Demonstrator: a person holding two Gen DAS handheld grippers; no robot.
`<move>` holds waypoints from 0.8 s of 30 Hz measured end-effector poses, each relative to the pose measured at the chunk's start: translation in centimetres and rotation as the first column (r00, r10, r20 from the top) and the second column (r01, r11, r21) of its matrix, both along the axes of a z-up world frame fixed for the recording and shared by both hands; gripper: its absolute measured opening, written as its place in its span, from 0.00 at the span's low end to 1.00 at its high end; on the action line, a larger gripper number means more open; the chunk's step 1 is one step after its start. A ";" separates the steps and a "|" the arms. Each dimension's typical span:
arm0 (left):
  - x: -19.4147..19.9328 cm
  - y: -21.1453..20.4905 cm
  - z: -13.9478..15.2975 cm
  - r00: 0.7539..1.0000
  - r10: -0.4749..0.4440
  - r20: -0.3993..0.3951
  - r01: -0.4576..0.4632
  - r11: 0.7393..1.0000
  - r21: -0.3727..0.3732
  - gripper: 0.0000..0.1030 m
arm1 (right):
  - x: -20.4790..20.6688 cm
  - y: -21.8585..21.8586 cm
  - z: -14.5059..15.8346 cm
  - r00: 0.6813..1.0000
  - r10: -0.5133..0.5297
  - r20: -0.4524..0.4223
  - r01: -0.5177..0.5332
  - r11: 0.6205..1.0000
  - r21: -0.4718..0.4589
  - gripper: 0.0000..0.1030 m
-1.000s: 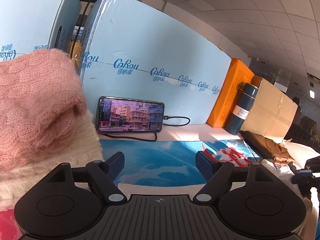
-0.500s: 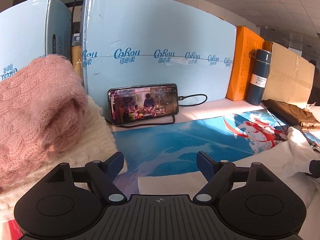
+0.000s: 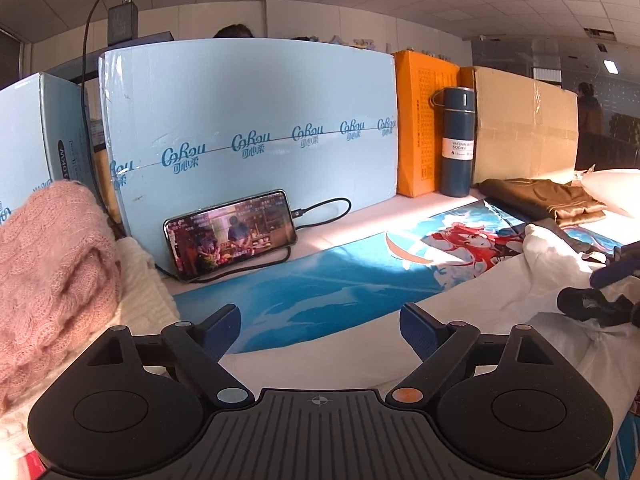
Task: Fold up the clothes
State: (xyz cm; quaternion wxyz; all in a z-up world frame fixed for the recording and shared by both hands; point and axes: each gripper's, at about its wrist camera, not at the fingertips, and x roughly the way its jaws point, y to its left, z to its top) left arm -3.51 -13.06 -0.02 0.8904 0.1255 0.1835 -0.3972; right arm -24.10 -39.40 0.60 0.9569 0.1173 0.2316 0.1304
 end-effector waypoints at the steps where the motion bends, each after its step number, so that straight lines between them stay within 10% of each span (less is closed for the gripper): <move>1: -0.4 0.1 0.0 1.000 -0.001 0.009 0.001 1.000 0.005 0.87 | -0.2 -0.1 0.1 1.000 -0.015 0.021 0.015 1.000 0.008 0.83; 9: -0.6 5.3 -0.1 0.993 0.100 -0.058 -0.102 0.994 -0.030 0.87 | 0.3 2.9 -2.3 0.998 -0.016 -0.067 0.000 0.974 -0.225 0.92; 16: 2.7 8.8 -0.4 0.949 0.093 -0.302 -0.164 0.961 -0.221 0.86 | -0.2 7.3 0.0 0.989 0.027 0.143 0.007 0.972 -0.235 0.92; 24: 6.9 5.9 -1.0 0.894 0.043 -0.447 -0.190 0.938 -0.290 0.85 | 3.8 15.2 -0.8 0.995 0.093 0.043 -0.079 0.964 -0.253 0.92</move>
